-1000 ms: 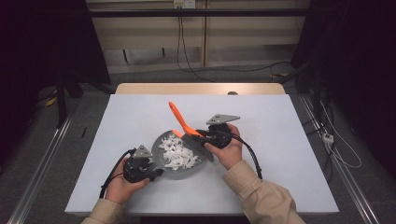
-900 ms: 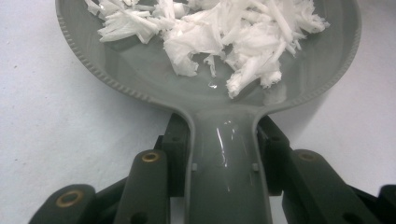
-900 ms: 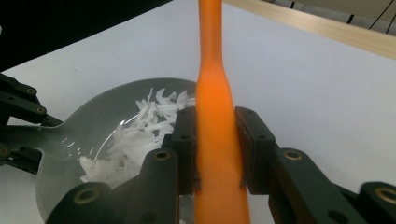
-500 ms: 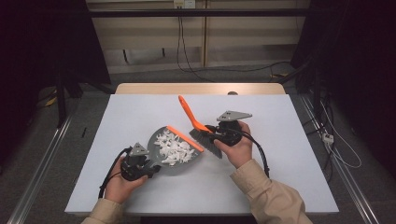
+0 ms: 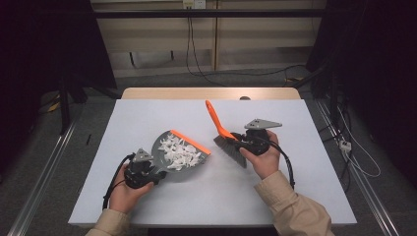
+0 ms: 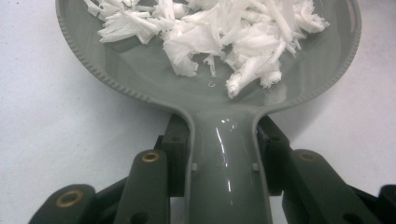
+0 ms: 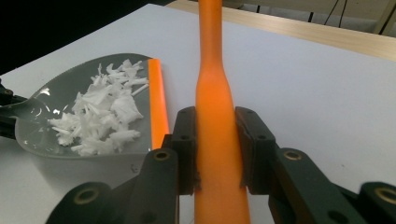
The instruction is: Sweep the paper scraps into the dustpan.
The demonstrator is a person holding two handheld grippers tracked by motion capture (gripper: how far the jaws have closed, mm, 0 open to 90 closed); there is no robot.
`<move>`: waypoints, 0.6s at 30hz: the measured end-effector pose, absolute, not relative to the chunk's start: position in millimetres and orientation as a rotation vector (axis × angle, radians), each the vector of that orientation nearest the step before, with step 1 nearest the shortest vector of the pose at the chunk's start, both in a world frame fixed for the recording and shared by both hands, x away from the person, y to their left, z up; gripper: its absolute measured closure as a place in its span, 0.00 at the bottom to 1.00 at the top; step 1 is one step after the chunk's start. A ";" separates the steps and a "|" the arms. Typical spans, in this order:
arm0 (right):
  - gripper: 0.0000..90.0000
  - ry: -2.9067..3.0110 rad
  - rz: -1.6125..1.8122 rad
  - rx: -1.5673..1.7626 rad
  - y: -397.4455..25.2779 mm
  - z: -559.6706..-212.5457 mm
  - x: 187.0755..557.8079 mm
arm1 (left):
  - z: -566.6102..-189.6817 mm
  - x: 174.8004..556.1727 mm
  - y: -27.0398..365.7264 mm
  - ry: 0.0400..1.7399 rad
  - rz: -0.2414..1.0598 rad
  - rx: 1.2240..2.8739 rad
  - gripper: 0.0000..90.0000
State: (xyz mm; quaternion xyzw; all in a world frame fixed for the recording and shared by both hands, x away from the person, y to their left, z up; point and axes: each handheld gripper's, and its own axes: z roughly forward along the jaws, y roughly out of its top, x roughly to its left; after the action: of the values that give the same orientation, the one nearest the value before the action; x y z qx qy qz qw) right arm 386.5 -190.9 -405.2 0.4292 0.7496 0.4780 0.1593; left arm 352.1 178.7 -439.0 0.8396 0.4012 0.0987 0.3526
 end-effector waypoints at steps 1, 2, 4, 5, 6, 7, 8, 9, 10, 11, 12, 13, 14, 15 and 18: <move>0.79 2.139 1.371 1.235 -193.9 -405.8 386.1 | -438.9 352.1 178.7 1.039 0.258 2.173 0.71; 0.79 2.138 1.376 1.243 -197.1 -406.1 386.0 | -438.8 352.3 178.6 1.040 0.258 2.172 0.71; 0.79 2.121 1.375 1.263 -204.3 -405.9 385.4 | -438.6 352.6 178.9 1.038 0.261 2.174 0.71; 0.79 2.114 1.379 1.264 -206.8 -406.1 385.0 | -438.6 352.6 179.0 1.042 0.259 2.173 0.71; 0.79 2.110 1.388 1.275 -211.0 -406.6 384.7 | -438.7 352.8 179.1 1.045 0.260 2.170 0.71; 0.79 2.101 1.394 1.286 -214.1 -407.3 384.4 | -438.8 353.1 179.3 1.049 0.263 2.170 0.71; 0.79 2.097 1.392 1.293 -216.6 -408.0 384.3 | -438.9 353.5 179.5 1.051 0.257 2.170 0.71; 0.79 2.099 1.383 1.293 -218.5 -408.3 384.3 | -439.0 353.8 179.7 1.051 0.258 2.170 0.71; 0.79 2.102 1.370 1.291 -220.2 -408.5 383.9 | -439.0 354.0 179.9 1.051 0.259 2.172 0.71; 0.79 2.102 1.360 1.290 -221.6 -409.1 383.3 | -438.9 354.1 180.0 1.050 0.260 2.173 0.71; 0.79 2.102 1.358 1.291 -222.6 -409.7 382.9 | -438.8 354.1 180.1 1.051 0.260 2.173 0.71; 0.79 2.107 1.355 1.292 -224.2 -410.9 382.5 | -438.7 354.1 180.2 1.050 0.262 2.174 0.71; 0.79 2.107 1.349 1.294 -225.3 -411.9 382.2 | -438.7 354.0 180.1 1.050 0.262 2.175 0.71; 0.79 2.103 1.342 1.297 -226.6 -412.7 381.9 | -438.7 354.0 180.1 1.050 0.262 2.175 0.71; 0.79 2.098 1.331 1.290 -230.3 -413.0 380.9 | -438.2 353.7 180.7 1.050 0.262 2.178 0.71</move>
State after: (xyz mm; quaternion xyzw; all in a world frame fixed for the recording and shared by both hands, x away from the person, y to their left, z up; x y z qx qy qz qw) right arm 380.9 -230.3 -413.0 0.4542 0.7385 0.4683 0.1702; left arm 353.7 180.7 -438.2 0.8397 0.4049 0.1011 0.3474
